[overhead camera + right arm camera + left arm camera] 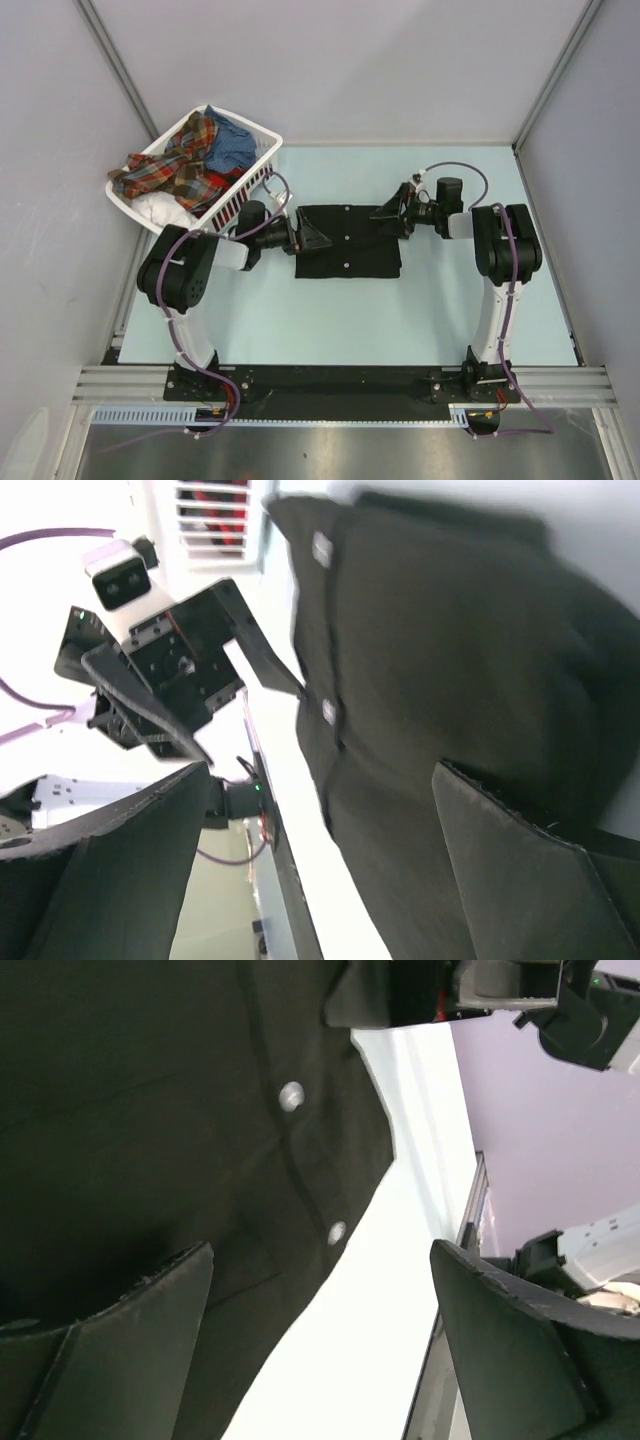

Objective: Fold and stack the long sleeve shirts
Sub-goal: Fold the shirt

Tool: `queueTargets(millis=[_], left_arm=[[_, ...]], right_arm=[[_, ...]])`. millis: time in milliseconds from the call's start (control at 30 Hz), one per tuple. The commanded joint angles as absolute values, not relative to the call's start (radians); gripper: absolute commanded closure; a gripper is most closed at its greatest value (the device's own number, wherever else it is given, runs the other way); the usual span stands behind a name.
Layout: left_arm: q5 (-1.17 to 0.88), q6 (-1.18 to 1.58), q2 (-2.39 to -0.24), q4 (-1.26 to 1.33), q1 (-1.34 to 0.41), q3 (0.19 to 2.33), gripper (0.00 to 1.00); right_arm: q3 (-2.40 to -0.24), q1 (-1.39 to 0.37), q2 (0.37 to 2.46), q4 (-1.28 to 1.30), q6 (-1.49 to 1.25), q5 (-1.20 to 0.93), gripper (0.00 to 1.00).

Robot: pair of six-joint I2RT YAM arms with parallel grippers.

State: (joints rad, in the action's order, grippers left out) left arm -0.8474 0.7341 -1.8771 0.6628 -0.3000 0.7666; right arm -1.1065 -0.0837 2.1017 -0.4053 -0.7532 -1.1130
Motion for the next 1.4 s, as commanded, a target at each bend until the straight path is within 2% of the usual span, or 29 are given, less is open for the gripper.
queueTargets(millis=[0,167,333,467,733,867,933,1133,1167,1267,1367], left_arm=[[-0.756,0.698,-1.888,0.626,-0.362,0.951,0.04],[-0.641,0.828,-2.048,0.716,-0.374,1.08,0.06],[-0.597,0.879,-2.216,0.706,-0.322,1.195,0.07],[-0.562,0.913,-2.227,0.715,-0.272,1.172,0.06],[-0.529,0.931,-2.178,0.661,-0.241,1.089,0.06],[-0.606,0.758,-2.024,0.551,-0.259,1.078,0.05],[-0.64,0.652,-1.886,0.496,-0.262,1.071,0.05],[-0.675,0.359,-1.526,0.139,-0.23,1.031,0.01],[-0.672,0.315,-1.5,-0.026,-0.223,1.067,0.01],[-0.653,0.187,-1.416,-0.235,-0.163,1.117,0.01],[-0.673,0.169,-1.356,-0.311,-0.045,1.121,0.01]], right_arm=[[-1.219,-0.146,2.1,-0.613,-0.883,-1.065,0.0],[-1.265,-0.173,2.238,-0.802,-1.045,-1.028,0.0],[-1.339,-0.138,2.396,-0.775,-1.02,-0.971,0.02],[-1.335,-0.097,2.445,-0.781,-1.052,-0.911,0.02],[-1.36,-0.061,2.404,-0.635,-0.956,-0.821,0.05],[-1.406,-0.064,2.3,-0.528,-0.85,-0.879,0.06],[-1.43,-0.075,2.222,-0.425,-0.676,-0.902,0.08],[-1.522,-0.146,1.941,0.113,-0.162,-0.807,0.16],[-1.517,-0.178,1.918,0.22,-0.055,-0.777,0.16],[-1.47,-0.247,1.829,0.354,0.102,-0.701,0.24],[-1.393,-0.389,1.754,0.4,0.169,-0.608,0.36]])
